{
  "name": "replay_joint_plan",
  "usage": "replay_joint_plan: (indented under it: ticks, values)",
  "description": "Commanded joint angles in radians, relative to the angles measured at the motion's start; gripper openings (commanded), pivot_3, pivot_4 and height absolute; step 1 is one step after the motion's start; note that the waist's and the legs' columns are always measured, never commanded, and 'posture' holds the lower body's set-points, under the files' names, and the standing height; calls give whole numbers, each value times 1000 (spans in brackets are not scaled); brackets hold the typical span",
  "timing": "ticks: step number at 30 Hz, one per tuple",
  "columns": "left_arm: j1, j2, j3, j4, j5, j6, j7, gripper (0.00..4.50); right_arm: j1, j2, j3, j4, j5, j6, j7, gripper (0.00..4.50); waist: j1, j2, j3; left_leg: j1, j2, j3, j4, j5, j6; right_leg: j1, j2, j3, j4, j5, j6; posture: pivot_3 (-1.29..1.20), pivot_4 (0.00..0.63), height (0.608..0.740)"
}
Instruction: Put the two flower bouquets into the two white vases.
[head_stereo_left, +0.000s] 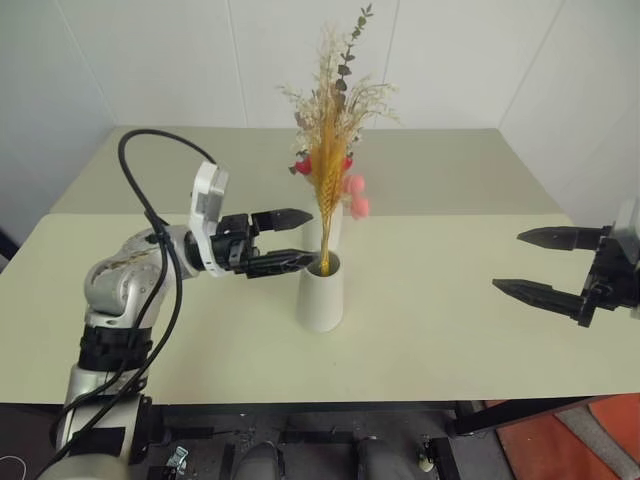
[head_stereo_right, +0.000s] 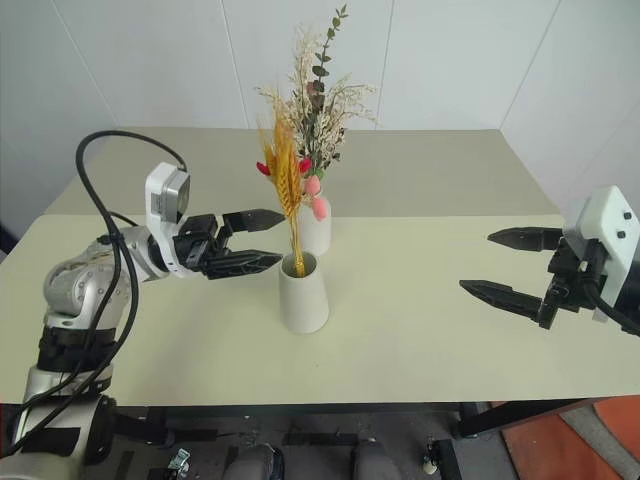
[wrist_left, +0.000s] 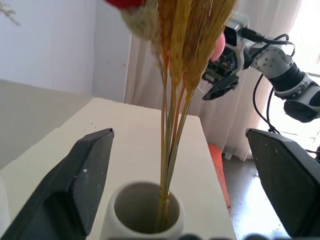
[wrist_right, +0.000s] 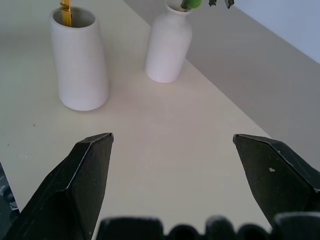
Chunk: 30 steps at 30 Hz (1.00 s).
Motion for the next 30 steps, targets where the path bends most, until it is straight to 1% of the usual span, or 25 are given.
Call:
replay_joint_plan:
  ticks: [1, 5, 7, 9, 12, 14, 17, 20, 24, 30]
  values:
    - [66, 108, 94, -49, 14, -25, -3, 4490, -11, -35, -23, 0, 15, -18, 29, 4500, -3, 0, 0, 0, 0, 0, 0, 0, 0, 0, 0, 0, 0, 0, 0, 0, 150, 740]
    - [150, 236, 200, -77, 21, -59, -13, 4490, -19, -56, -34, 54, 18, -38, 86, 4500, -3, 0, 0, -1, 1, 0, 0, 0, 0, -1, 0, 0, 0, 0, 0, 0, 150, 740]
    - [213, 321, 265, -104, 41, -86, -45, 4490, -25, -72, -36, 97, 10, -58, 119, 4500, -2, 0, 0, 0, 1, 1, 0, 0, 0, 0, 0, 0, -1, 0, 0, 0, 150, 740]
    - [267, 380, 317, -125, 46, -99, -67, 4490, -30, -83, -37, 131, 4, -76, 142, 4500, -1, 0, 0, 0, 1, 1, -1, 0, 0, -1, 0, 0, -1, -1, -1, 0, 150, 740]
    - [398, 485, 445, -151, 84, -119, -127, 4490, -45, -107, -20, 200, -14, -111, 180, 4500, 0, 0, 0, 0, 2, 2, -1, 0, 1, -1, 0, -1, -1, -1, -1, 0, 150, 740]
    - [472, 530, 514, -160, 116, -136, -155, 4490, -57, -117, -5, 240, -24, -133, 200, 4500, -1, 0, 0, 0, 2, 3, -1, 0, 1, -1, 0, -1, -1, -1, -2, 0, 150, 740]
    - [533, 562, 611, -139, 141, -155, -179, 4490, -84, -124, 32, 299, -48, -167, 211, 4500, 1, 0, 0, 1, 3, 3, -2, 0, 1, -1, 0, -1, -1, -2, -2, 0, 150, 740]
    - [534, 577, 655, -109, 142, -155, -179, 4490, -109, -129, 64, 342, -68, -194, 222, 4500, 4, 1, 0, 2, 3, 4, -2, 0, 1, -1, 0, -1, -1, -4, 0, 0, 150, 740]
    - [525, 577, 662, -98, 139, -167, -172, 4490, -123, -132, 77, 374, -83, -217, 233, 4500, 3, 1, 1, 1, 3, 4, -2, 0, 0, -2, 0, 0, -1, -4, -1, 0, 150, 740]
    - [510, 584, 643, -98, 140, -185, -166, 4490, -107, -132, 53, 382, -102, -233, 230, 4500, 1, 1, 1, 1, 3, 4, -3, 0, 1, -2, 1, 0, -1, -4, -2, 0, 150, 740]
